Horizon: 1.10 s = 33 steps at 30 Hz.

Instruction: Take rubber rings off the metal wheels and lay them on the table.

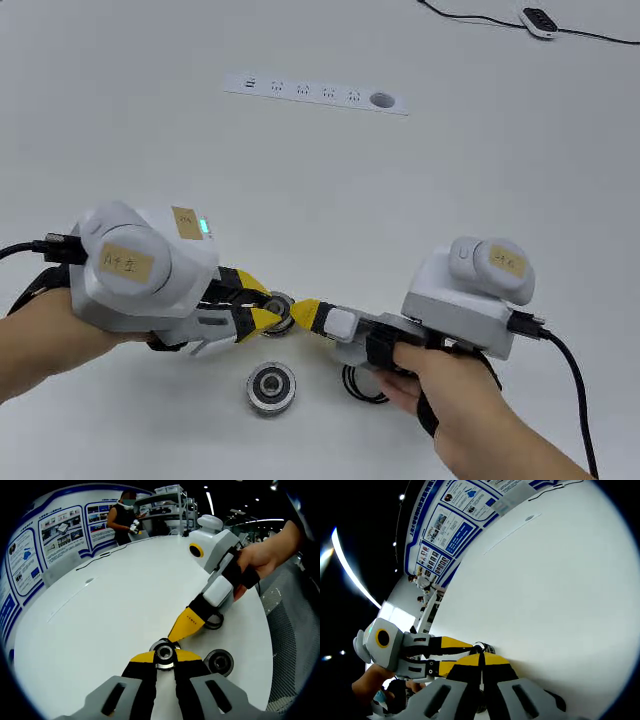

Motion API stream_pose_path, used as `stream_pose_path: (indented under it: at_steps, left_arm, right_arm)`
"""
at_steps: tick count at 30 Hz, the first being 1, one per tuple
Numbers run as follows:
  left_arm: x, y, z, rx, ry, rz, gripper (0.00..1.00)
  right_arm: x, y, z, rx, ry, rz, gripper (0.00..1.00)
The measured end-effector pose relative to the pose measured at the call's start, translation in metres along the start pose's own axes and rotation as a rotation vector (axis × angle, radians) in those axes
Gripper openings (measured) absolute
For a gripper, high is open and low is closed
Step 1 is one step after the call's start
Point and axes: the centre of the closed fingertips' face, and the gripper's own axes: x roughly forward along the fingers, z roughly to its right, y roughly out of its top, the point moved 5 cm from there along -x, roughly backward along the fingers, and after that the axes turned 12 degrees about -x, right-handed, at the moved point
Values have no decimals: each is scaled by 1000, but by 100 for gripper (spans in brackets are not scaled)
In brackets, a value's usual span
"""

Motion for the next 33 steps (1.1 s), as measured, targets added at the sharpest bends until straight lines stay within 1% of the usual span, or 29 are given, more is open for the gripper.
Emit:
stream_pose_path:
  at_steps: [4,13,25,29,33]
  left_arm:
    - [0,0,0,0,0,0,12]
    - [0,0,-1,-3,-6,-2,12]
    - [1,0,-1,-1,-3,-2,13]
    - [1,0,-1,-1,-2,-3,13]
    - [0,0,-1,0,-3,-4,13]
  right_arm:
    - [0,0,-1,-13,-1,-4,1]
    - [1,1,-5,-78,1,-12,1]
    - [4,0,-6,-107,4,-26,1]
    - [4,1,-6,-109,2,-25,1]
    - [3,1,-8,-107,12,-17,1]
